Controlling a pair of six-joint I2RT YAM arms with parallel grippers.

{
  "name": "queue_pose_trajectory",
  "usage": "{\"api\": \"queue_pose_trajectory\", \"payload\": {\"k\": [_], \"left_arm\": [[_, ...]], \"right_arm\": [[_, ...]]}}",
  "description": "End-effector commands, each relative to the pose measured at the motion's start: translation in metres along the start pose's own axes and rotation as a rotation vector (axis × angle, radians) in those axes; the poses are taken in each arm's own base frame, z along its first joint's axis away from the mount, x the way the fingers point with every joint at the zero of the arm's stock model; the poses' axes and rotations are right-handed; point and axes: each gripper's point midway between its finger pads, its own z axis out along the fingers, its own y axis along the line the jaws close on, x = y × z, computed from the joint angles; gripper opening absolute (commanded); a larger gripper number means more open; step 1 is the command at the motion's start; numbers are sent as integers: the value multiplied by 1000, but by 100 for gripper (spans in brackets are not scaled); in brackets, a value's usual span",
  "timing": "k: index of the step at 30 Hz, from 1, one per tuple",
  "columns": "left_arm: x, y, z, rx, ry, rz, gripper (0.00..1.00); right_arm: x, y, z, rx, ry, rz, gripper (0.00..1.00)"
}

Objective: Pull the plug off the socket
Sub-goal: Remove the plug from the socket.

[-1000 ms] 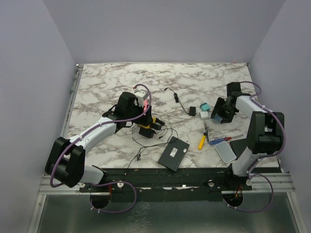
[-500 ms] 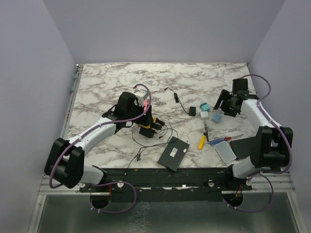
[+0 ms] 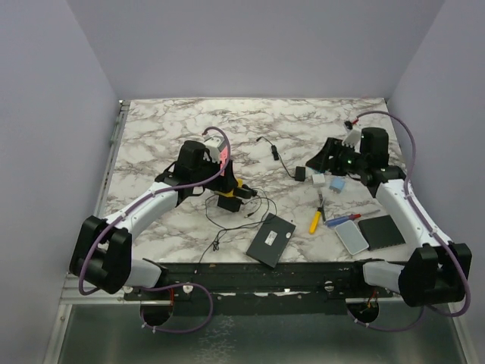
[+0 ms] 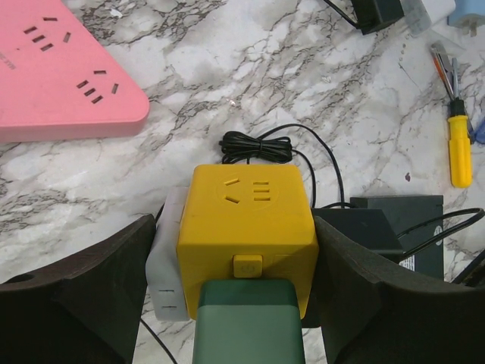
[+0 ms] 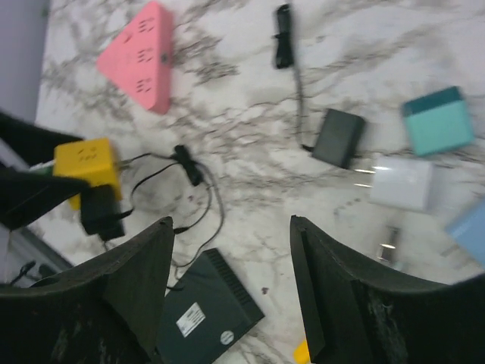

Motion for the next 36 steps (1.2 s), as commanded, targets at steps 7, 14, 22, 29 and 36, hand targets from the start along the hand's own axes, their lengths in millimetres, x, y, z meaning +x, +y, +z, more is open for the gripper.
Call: {"api": "queue_pose_trajectory", "payload": {"k": [7,14,22,29,36], "left_arm": [[-26,-23,2,115,-62,15,0],[-23,-25,6,135,-49,-4,0],[-24,-25,7,134,-53,-7,0],[-25,-26,5,134,-58,-5,0],[-23,-26,6,138,-53,-9,0]], "right_arm": [[32,131,7,-394,-55,-142,70],[79,155,39,-429,71,-152,70],[130,172,61,-408,189,-162,70],[151,163,75,-329,240,-110,67],[151,166,82,-315,220,-157,67]]}}
